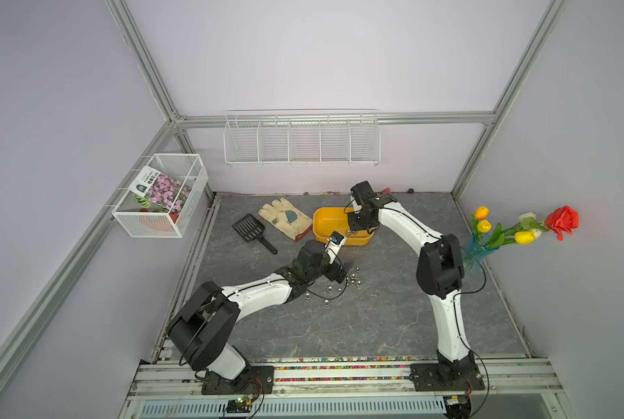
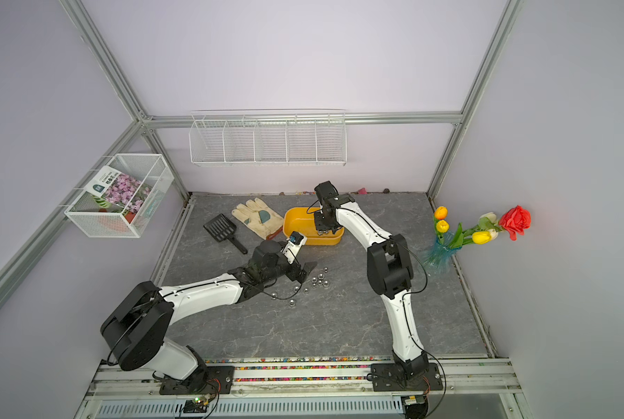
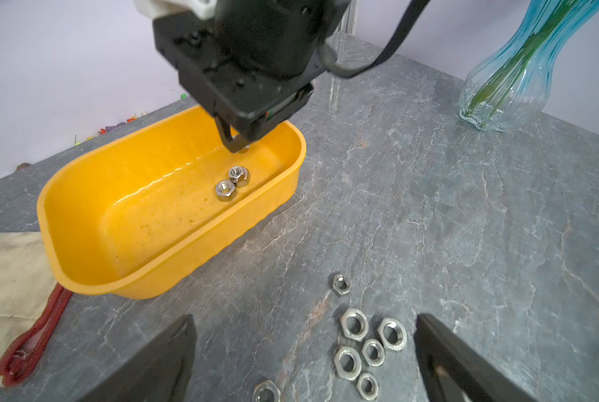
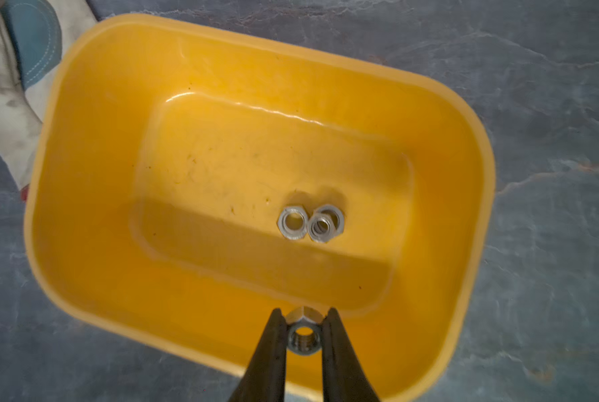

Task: Put the nuts on the desktop into the storage box
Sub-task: Place the nut in the storage box.

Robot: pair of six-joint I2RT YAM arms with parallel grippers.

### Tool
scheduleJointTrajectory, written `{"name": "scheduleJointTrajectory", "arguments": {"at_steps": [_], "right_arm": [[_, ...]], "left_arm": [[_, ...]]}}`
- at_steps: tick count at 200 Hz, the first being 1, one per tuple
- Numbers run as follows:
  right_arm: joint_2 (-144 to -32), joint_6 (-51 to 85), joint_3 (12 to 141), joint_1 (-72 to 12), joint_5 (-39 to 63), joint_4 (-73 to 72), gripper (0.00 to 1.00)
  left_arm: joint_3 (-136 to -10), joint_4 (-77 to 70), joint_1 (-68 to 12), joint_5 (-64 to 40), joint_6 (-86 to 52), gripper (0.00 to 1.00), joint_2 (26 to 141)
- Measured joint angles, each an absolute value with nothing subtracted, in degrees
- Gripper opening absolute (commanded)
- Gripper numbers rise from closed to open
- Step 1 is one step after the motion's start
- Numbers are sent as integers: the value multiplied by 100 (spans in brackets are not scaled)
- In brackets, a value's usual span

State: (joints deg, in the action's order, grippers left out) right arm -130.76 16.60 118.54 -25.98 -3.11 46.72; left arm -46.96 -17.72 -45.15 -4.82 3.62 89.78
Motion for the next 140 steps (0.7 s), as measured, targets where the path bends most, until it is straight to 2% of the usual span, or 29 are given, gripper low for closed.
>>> {"name": "scheduleJointTrajectory", "arguments": {"at_steps": [52,108,140], "right_arm": [[-14092,1662,12696,-2523,-314,4821,15],[-14171,1664,12772,-2508,-314,4753,15],[-14226,1667,12827,-2504,-314,4705,20]], "left_arm": [[-4713,-2115,-4259,-683,469,100,9297],[-4716,-2248,-4152,-849,486,100,9402],[-4713,-2248,-4152,-906,486,100,9408]]}}
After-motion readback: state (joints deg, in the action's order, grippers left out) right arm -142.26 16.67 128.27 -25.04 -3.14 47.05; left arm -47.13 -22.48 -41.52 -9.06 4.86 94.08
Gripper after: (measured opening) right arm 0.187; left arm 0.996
